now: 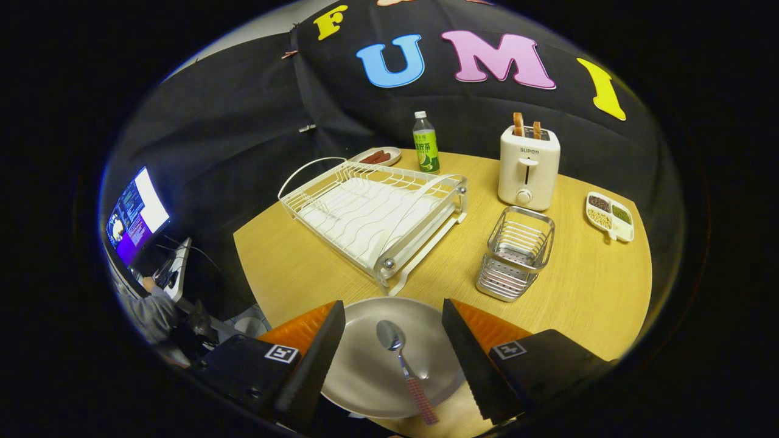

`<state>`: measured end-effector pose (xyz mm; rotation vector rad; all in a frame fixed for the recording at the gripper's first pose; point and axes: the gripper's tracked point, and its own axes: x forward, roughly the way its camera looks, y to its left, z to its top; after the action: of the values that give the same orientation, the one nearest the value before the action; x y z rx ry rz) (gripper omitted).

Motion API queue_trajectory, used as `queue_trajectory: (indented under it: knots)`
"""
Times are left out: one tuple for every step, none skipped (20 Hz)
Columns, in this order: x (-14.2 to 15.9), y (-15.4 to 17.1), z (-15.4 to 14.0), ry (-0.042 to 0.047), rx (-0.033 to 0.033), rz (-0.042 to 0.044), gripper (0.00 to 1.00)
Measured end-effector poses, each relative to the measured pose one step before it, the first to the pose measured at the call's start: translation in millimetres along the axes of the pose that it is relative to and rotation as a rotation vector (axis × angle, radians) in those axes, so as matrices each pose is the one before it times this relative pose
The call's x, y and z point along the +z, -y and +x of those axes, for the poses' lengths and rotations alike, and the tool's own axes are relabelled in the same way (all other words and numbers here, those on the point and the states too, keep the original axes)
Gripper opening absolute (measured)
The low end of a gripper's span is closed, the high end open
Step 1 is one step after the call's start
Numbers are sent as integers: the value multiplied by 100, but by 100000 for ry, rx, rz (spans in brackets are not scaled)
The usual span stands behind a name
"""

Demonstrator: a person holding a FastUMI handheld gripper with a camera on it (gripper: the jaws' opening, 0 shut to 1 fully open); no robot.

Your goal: Take the plate from the dish rack, then take the spoon from the basket and place it into the plate.

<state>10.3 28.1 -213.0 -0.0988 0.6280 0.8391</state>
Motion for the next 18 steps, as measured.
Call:
queue_trajectory:
  knots:
    - [752, 284, -374, 1799, -1413, 761, 99]
    - [930, 312, -461, 1943, -1382, 1164, 99]
    - [1071, 267, -549, 2406, -1569, 1406, 99]
    - [1252, 357, -631, 2903, -2322, 1079, 99]
    - [1355, 345, -690, 2744, -2916, -106, 99]
    - [1418, 167, -617, 2745, -2441, -415, 99]
    - [1481, -224, -819, 3388, -1624, -306, 99]
    - [1769, -248, -889, 3659, -2040, -145, 99]
    - [1801, -330, -930, 4173, -1952, -323, 99]
    - [2001, -396, -838, 4994, -2202, -951, 99]
    - [1815, -349, -655, 5012, -2421, -1299, 99]
    - [1763, -359, -668, 4232, -2875, -796, 99]
    - [1028, -380, -678, 2291, -3086, 157, 99]
    - [895, -304, -686, 1807, -3556, 887, 99]
    - [765, -175, -765, 1985, -4131, 1007, 99]
    - [537, -59, -726, 2155, -4538, 754, 99]
    - [282, 26, -711, 1779, -4723, 290, 99]
    - [142, -61, -686, 1897, -4390, -332, 99]
